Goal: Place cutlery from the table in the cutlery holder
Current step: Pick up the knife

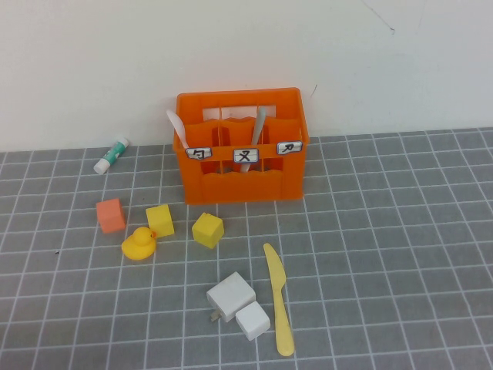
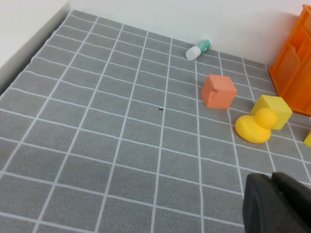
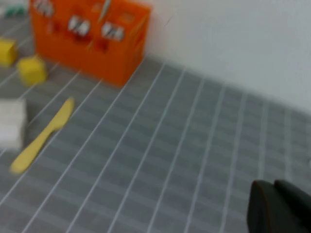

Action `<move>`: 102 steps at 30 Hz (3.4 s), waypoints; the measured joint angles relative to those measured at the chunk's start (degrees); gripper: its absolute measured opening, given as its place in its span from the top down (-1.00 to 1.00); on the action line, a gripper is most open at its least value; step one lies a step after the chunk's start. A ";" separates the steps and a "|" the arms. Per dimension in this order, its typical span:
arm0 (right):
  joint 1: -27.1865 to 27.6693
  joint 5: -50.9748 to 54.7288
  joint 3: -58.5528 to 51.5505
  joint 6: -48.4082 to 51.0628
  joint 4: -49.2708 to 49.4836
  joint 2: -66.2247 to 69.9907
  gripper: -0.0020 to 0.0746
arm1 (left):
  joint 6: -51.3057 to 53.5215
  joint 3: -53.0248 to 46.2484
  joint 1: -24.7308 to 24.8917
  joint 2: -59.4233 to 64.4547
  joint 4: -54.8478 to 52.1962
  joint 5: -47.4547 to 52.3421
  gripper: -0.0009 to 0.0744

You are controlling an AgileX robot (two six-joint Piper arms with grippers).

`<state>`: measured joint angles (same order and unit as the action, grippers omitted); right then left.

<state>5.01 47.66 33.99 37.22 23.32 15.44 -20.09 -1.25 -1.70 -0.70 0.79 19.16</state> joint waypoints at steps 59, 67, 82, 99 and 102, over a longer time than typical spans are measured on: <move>-43.38 4.24 56.24 -44.61 -22.74 102.72 0.93 | 0.14 0.00 0.00 0.00 0.00 0.03 0.98; -43.38 3.70 62.73 -49.41 -21.76 110.22 0.52 | 0.14 0.00 0.00 0.00 0.00 0.03 0.98; -44.95 2.97 63.12 -54.98 -22.09 112.89 0.20 | 0.01 0.00 0.00 0.00 0.00 0.03 0.98; -47.40 5.19 63.69 -60.43 -24.35 114.97 0.30 | 0.01 0.00 0.00 0.00 0.03 0.03 0.98; -47.40 5.19 63.69 -60.43 -24.47 114.97 0.52 | 0.11 0.00 0.00 0.00 0.03 0.03 0.98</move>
<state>-42.39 52.86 97.68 -23.21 -1.15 130.41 -19.98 -1.25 -1.70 -0.70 0.81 19.19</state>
